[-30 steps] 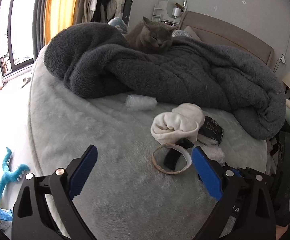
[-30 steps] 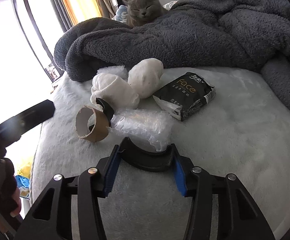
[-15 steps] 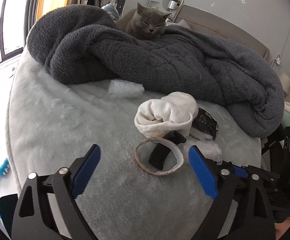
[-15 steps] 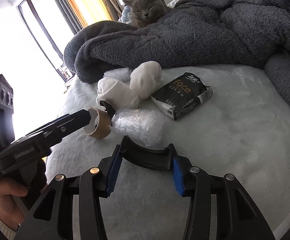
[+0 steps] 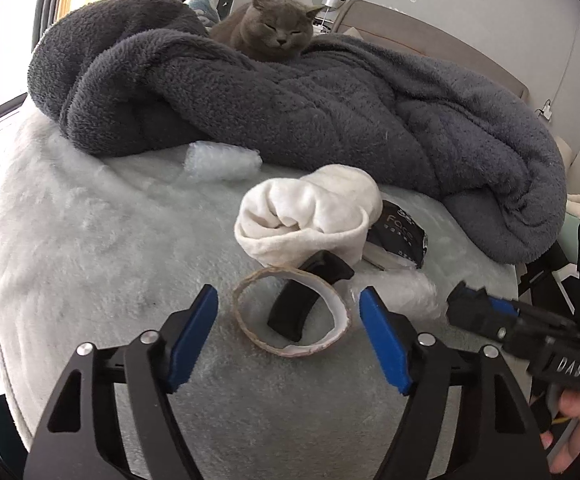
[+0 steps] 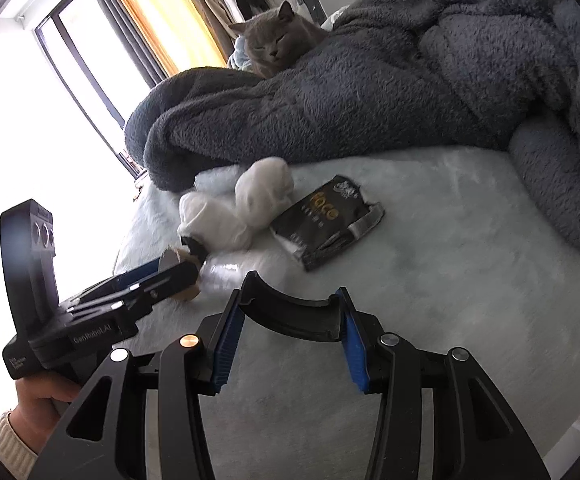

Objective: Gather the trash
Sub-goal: 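Take the cardboard tube from the right tool with the left tool, then carry the cardboard tube in the left tool over the teal bin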

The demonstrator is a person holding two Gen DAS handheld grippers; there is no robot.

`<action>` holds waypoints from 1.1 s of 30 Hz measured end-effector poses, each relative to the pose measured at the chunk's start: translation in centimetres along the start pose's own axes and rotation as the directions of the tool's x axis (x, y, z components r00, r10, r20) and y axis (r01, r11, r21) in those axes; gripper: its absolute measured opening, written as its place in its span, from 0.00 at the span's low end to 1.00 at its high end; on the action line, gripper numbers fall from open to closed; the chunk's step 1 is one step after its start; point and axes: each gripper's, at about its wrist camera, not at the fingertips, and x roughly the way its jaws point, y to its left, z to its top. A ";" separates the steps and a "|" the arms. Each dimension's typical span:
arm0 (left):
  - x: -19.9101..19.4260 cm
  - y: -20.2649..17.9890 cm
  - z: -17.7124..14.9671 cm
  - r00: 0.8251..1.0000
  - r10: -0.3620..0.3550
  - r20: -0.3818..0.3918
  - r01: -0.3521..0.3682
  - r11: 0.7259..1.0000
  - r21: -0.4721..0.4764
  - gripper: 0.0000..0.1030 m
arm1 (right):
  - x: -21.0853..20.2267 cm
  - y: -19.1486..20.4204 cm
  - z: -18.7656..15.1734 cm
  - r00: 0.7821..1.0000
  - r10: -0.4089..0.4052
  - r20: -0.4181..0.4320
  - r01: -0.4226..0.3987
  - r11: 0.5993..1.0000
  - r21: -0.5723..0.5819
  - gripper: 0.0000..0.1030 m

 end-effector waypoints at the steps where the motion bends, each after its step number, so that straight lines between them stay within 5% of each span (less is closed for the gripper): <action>1: 0.0 0.0 0.0 1.000 -0.004 -0.001 0.004 1.000 0.000 0.69 | -0.2 -0.1 0.3 1.000 0.007 0.005 -0.007 1.000 -0.003 0.45; 9: 0.3 -0.1 -0.3 1.000 0.000 -0.027 0.000 1.000 0.005 0.57 | -0.8 0.0 2.1 0.997 0.080 0.006 -0.080 0.995 -0.054 0.45; 19: -1.0 0.4 -0.3 1.000 -0.006 -0.018 0.006 1.000 0.001 0.56 | 0.3 1.3 3.4 0.980 0.191 -0.062 -0.196 0.976 -0.090 0.45; 33: -4.8 3.8 -0.7 0.996 0.092 0.011 -0.092 0.994 -0.054 0.56 | 3.2 7.3 3.5 0.957 0.248 -0.152 -0.275 0.941 -0.197 0.45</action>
